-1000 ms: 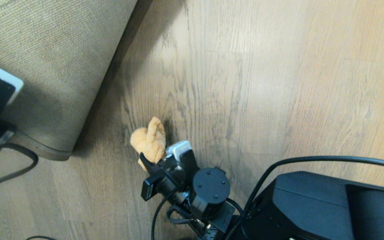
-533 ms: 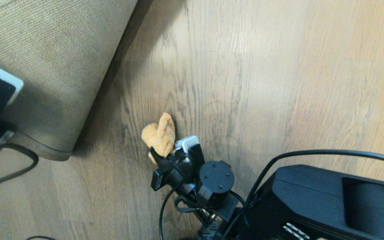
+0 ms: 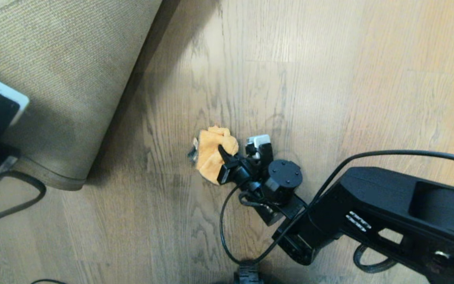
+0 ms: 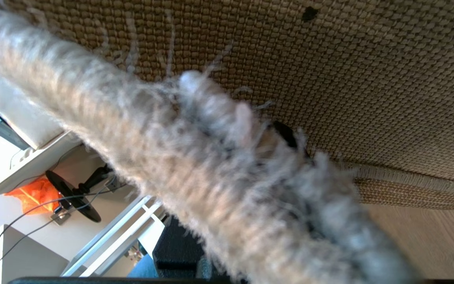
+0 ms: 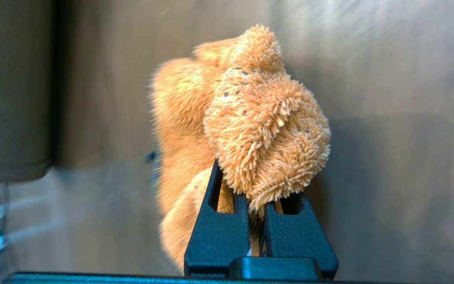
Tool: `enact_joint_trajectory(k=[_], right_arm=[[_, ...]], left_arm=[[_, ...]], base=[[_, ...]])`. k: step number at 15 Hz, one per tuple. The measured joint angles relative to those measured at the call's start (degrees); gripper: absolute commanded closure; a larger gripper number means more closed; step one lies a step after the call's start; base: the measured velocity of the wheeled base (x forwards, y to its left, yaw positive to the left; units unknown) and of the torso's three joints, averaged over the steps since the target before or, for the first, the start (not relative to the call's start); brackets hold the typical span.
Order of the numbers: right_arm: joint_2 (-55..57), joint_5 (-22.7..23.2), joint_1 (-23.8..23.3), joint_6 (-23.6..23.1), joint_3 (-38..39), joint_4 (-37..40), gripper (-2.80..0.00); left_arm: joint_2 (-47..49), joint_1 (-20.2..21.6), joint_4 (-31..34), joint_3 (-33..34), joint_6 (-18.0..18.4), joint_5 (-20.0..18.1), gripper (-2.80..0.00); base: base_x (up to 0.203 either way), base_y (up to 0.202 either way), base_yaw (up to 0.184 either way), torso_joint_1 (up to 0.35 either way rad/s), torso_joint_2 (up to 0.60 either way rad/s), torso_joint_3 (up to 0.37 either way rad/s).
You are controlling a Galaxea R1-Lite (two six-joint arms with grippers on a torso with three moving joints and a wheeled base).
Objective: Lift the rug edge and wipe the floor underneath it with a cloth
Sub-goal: Wipe the floor under the carpet with a rag
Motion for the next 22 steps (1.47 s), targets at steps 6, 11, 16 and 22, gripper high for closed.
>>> enact_joint_trajectory(k=[6, 11, 16, 22], right_arm=[[-2.6, 0.4, -6.0, 0.1, -0.2, -0.1, 0.0], [-5.0, 0.6, -12.3, 0.1, -0.2, -0.4, 0.0], [-7.6, 0.4, -16.1, 0.5, -0.2, -0.3, 0.0], [-11.1, 0.0, -21.2, 0.5, 0.0, -0.1, 0.0]], left_arm=[[0.0, -0.3, 0.0, 0.1, -0.1, 0.0, 0.0], [0.0, -0.3, 0.0, 0.1, -0.1, 0.0, 0.0], [0.0, -0.3, 0.0, 0.1, -0.1, 0.0, 0.0], [0.0, -0.3, 0.0, 0.1, -0.1, 0.0, 0.0]], base=[[0.0, 0.0, 0.0, 0.0, 0.0, 0.0], [0.0, 0.0, 0.0, 0.0, 0.0, 0.0], [0.0, 0.0, 0.0, 0.0, 0.0, 0.0], [0.0, 0.0, 0.0, 0.0, 0.0, 0.0]])
